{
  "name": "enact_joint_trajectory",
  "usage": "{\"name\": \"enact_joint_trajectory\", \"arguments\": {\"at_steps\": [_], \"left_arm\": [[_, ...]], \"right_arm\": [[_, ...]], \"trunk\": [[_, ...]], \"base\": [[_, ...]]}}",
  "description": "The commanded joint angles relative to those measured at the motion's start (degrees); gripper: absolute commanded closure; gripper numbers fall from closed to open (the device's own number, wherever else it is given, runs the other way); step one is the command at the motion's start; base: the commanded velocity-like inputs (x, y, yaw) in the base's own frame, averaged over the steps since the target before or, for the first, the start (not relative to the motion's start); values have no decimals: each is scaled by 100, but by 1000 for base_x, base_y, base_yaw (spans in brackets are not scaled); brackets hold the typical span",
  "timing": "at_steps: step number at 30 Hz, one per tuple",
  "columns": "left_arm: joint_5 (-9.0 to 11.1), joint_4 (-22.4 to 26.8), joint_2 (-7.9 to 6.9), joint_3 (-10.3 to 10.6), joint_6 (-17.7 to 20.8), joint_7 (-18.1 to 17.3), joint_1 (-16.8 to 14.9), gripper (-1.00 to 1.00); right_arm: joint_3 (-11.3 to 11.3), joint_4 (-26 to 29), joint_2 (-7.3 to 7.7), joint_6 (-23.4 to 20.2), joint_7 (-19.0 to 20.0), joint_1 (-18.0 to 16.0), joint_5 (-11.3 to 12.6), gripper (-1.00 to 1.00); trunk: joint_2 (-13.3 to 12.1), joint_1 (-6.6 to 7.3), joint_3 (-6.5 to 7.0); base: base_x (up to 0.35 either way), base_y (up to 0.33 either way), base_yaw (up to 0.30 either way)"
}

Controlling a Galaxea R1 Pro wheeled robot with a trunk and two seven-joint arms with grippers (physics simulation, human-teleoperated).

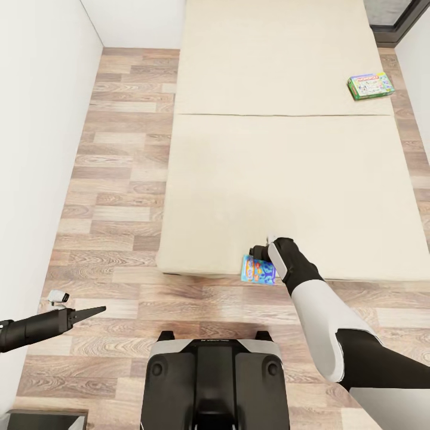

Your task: Put all the toys in the child's room - the three board games (two on the bed and one on the table), the two jigsaw puzzles on the table, and the tennis ball on the table - inside the toy box on the table in the child's room.

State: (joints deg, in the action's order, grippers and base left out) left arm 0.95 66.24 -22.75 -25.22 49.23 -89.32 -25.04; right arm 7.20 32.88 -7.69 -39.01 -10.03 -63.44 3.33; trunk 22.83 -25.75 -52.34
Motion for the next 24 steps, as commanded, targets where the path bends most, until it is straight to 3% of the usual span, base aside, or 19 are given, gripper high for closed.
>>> {"name": "enact_joint_trajectory", "arguments": {"at_steps": [1, 12, 16, 24], "left_arm": [[-4, 1, -2, 0, 61, -24, -1, -100], [-7, 0, -2, 0, 61, -24, -1, -100], [-5, -3, -2, 0, 61, -24, -1, -100], [-5, 0, -2, 0, 51, -24, -1, -100]], "right_arm": [[23, 7, -7, -19, -34, -2, 36, -100], [27, 211, -1, -32, -28, -2, 37, -100], [6, 1038, -1, -175, -18, 44, 42, -100], [-10, 2386, -14, -1036, -2, 234, 105, -100]], "trunk": [[9, -3, -6], [9, -3, -6], [9, -3, -6], [9, -3, -6]], "base": [[0, 0, 0], [0, 0, 0], [0, 0, 0], [0, 0, 0]]}}
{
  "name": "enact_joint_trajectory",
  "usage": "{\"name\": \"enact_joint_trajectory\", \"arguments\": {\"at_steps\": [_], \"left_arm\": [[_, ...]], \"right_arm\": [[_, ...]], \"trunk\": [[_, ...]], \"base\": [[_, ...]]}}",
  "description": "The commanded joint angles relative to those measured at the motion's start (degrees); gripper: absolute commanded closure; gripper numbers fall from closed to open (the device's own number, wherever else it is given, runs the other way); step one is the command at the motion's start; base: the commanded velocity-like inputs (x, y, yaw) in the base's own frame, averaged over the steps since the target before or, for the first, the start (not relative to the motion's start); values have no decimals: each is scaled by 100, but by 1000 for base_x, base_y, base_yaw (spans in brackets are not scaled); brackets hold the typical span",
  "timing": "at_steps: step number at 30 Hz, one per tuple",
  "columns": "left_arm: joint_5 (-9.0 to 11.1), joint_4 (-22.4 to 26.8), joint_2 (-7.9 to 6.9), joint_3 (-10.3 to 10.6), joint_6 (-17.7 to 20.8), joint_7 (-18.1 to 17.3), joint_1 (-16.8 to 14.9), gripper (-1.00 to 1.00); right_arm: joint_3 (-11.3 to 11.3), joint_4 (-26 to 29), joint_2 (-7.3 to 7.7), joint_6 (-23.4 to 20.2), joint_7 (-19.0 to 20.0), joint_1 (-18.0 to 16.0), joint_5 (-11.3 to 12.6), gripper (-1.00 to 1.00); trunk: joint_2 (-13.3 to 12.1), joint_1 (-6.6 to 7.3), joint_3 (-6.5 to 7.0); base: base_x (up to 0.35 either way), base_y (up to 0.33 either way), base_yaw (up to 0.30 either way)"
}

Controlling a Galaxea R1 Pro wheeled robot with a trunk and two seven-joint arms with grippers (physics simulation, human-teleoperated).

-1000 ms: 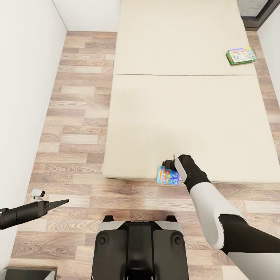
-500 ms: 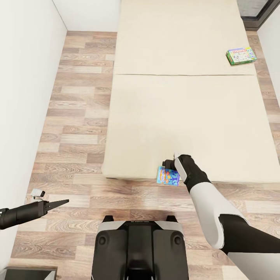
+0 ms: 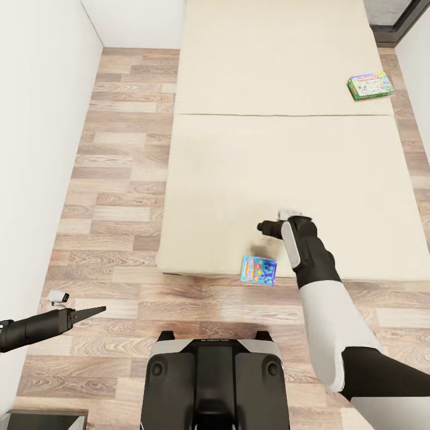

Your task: Put all the toys in the child's room - the three board games (two on the bed and one on the table), the two jigsaw puzzles on the table, and the tennis ball on the table - inside the toy box on the table in the child's room.

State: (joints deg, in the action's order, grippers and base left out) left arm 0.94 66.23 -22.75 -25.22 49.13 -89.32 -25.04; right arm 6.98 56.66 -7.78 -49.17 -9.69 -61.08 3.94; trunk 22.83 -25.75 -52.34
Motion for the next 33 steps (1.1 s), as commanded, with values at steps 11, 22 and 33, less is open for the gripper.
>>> {"name": "enact_joint_trajectory", "arguments": {"at_steps": [11, 22, 33], "left_arm": [[-5, -3, -2, 1, 36, -24, -1, -100], [-6, -4, -2, 7, 35, -23, -1, -100], [-3, -4, -2, 1, -10, -17, -1, -100]], "right_arm": [[-2, 1833, 64, -1026, 693, 432, 1223, -100], [59, 3195, 712, -1083, 2689, 2318, 2424, -100], [682, 3238, 935, 176, 4805, 3961, 2495, -100]], "trunk": [[9, -4, -6], [9, -4, -6], [9, -4, 18]], "base": [[0, 0, 0], [0, 0, 0], [0, 0, -62]]}}
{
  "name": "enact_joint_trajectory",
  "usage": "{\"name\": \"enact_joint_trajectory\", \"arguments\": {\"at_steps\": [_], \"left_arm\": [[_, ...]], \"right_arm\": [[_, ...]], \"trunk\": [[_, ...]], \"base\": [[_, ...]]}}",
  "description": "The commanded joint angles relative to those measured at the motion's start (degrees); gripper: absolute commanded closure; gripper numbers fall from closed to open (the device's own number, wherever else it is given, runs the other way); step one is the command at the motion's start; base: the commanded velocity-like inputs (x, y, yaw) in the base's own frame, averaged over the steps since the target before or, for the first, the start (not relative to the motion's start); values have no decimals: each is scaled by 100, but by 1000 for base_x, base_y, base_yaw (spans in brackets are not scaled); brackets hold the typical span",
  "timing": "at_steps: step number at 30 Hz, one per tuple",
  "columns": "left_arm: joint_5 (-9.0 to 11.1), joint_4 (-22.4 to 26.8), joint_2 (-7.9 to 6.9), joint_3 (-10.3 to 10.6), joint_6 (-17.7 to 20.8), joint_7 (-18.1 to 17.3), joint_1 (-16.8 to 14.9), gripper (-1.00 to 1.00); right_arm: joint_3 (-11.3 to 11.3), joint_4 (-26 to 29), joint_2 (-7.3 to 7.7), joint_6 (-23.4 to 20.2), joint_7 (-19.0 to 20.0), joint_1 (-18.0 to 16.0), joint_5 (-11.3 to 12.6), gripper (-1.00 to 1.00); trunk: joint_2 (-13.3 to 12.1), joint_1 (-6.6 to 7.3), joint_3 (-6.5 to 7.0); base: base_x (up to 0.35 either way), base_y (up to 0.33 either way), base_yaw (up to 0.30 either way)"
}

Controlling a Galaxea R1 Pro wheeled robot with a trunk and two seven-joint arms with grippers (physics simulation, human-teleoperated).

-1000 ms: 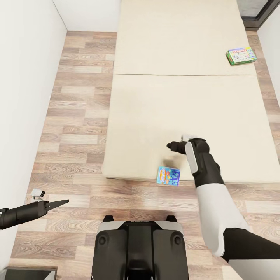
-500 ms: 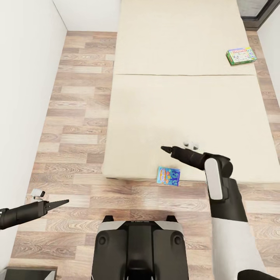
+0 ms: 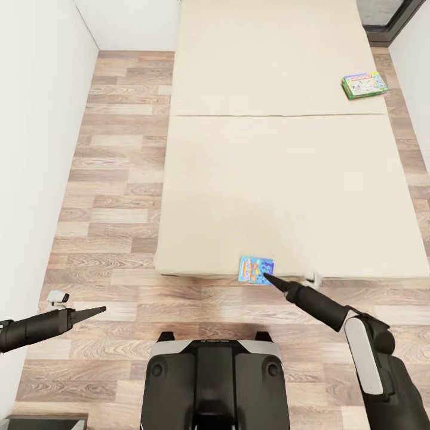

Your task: Put all the toys in the child's room - the three board games (two on the bed and one on the table), the two jigsaw puzzles on the table, and the tennis ball on the table - inside the toy box on the table in the child's room.

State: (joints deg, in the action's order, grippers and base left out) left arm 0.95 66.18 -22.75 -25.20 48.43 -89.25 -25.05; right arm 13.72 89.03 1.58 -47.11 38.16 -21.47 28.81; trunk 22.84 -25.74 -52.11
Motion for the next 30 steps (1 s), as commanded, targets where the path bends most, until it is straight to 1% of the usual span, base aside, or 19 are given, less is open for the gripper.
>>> {"name": "enact_joint_trajectory", "arguments": {"at_steps": [1, 2, 5, 9, 13, 20, 30], "left_arm": [[-4, 0, -1, -2, 55, -23, 0, -100], [-5, 0, 1, -2, 48, -23, 0, -100], [-6, 0, 9, 3, 39, -21, 0, -100], [-5, 0, 25, 5, 32, 68, 0, -100], [0, 2, 32, 6, 33, 227, 0, -100], [2, 1, 36, 3, 34, 302, 0, -100], [2, 3, 43, 22, 34, 311, 0, -100]], "right_arm": [[48, 1, 1, 58, 157, 90, 1, -100], [126, -2, 4, 211, 402, 238, -10, -100], [253, -1, 9, 399, 731, 400, -22, -100], [327, -3, 9, 502, 930, 483, -46, -100], [339, -7, 9, 538, 982, 505, -64, -100], [311, -8, 4, 557, 985, 511, -76, -100], [281, -22, 0, 795, 986, 512, -75, -100]], "trunk": [[8, -4, 1], [8, -4, 7], [8, -4, 26], [8, -4, 52], [8, -4, 78], [8, -4, 124], [8, -4, 214]], "base": [[0, 0, -173], [0, 0, -185], [0, 0, -200], [0, 0, -217], [0, 0, -223], [0, 0, -214], [0, 0, -46]]}}
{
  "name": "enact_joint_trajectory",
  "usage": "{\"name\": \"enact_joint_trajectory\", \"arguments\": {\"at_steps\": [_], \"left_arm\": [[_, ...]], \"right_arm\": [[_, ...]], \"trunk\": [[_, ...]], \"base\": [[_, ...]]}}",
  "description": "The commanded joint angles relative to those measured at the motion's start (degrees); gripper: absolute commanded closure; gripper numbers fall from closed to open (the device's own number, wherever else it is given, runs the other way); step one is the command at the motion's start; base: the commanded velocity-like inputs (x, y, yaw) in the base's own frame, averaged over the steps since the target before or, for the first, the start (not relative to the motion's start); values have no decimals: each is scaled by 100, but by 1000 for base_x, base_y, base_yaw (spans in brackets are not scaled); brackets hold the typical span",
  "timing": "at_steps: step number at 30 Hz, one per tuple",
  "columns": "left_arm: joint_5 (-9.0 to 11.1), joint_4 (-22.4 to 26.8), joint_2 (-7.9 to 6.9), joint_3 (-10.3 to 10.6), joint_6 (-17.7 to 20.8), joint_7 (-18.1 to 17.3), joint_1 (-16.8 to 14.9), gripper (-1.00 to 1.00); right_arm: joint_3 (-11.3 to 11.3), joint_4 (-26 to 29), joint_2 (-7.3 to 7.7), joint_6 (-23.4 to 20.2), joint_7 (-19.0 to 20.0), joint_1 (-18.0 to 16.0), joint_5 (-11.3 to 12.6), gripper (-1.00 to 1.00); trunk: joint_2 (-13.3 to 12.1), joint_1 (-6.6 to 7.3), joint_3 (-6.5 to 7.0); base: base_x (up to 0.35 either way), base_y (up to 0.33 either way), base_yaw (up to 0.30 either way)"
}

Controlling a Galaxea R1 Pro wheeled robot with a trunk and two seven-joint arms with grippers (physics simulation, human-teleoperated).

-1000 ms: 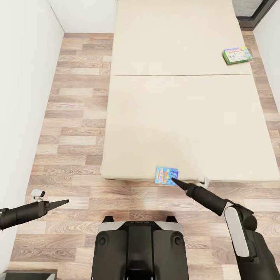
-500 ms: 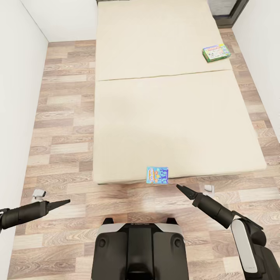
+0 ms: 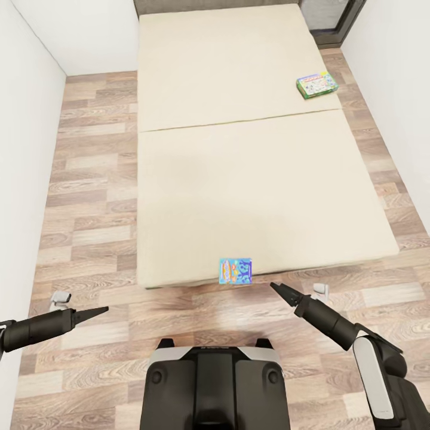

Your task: Put all the toys in the child's room - the three board games (two on the bed and one on the table), the two jigsaw puzzles on the table, and the tennis ball on the table - inside the toy box on the table in the child's room.

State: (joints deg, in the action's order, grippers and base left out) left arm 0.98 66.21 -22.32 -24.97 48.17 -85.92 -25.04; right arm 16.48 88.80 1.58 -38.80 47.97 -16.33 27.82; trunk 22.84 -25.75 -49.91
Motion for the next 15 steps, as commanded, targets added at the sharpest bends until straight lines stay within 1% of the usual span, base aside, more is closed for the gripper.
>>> {"name": "enact_joint_trajectory", "arguments": {"at_steps": [1, 15], "left_arm": [[-1, 0, -1, 0, 61, -21, -1, -100], [-1, 1, -2, -20, 61, -23, -1, -100]], "right_arm": [[4, -15, -2, -22, 8, -2, 2, -100], [14, -79, -4, 16, -5, -2, -48, -100]], "trunk": [[8, -4, 4], [8, -4, 80]], "base": [[0, 0, -1], [0, 0, 5]]}}
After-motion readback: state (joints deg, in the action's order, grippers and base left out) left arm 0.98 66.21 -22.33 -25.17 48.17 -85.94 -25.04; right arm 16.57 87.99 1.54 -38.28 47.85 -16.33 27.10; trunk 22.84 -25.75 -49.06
